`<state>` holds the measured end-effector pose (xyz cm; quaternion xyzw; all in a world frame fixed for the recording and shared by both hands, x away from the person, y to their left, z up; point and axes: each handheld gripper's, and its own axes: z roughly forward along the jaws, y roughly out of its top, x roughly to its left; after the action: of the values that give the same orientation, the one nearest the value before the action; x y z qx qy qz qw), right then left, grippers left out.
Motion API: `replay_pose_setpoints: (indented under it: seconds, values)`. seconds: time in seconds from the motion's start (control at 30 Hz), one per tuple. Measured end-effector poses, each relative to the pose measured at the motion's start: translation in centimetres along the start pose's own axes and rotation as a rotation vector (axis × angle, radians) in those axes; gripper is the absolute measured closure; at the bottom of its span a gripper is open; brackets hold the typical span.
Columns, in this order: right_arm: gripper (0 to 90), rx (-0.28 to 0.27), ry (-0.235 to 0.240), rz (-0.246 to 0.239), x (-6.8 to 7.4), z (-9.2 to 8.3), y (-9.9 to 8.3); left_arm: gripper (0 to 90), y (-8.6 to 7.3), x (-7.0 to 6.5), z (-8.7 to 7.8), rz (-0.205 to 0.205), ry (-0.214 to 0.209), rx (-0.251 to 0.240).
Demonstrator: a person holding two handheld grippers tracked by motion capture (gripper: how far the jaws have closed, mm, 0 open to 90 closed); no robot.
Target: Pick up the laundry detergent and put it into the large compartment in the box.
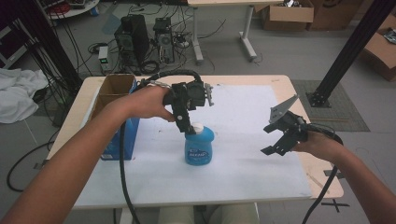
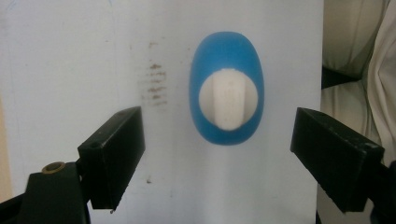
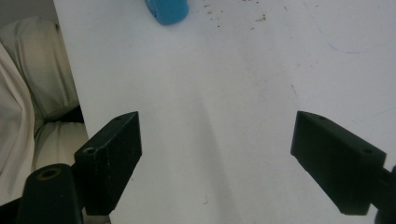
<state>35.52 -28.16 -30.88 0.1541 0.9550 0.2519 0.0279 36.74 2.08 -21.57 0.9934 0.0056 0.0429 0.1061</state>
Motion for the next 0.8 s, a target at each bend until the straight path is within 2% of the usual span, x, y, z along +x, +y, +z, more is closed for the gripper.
replay_pose_setpoints:
  seconds: [0.23,0.47,0.8]
  values:
    - [16.5,0.001,0.003,0.006,0.0,0.2,-0.1,18.6,0.8,-0.1,1.4,0.007,-0.009,0.026]
    - [16.4,-0.004,0.001,0.008,-0.1,0.1,-0.2,19.0,1.5,-0.1,2.1,0.007,-0.021,0.040]
    - [16.5,-0.010,0.000,0.003,-0.2,0.1,-0.3,18.5,1.6,0.0,3.6,0.002,-0.034,0.056]
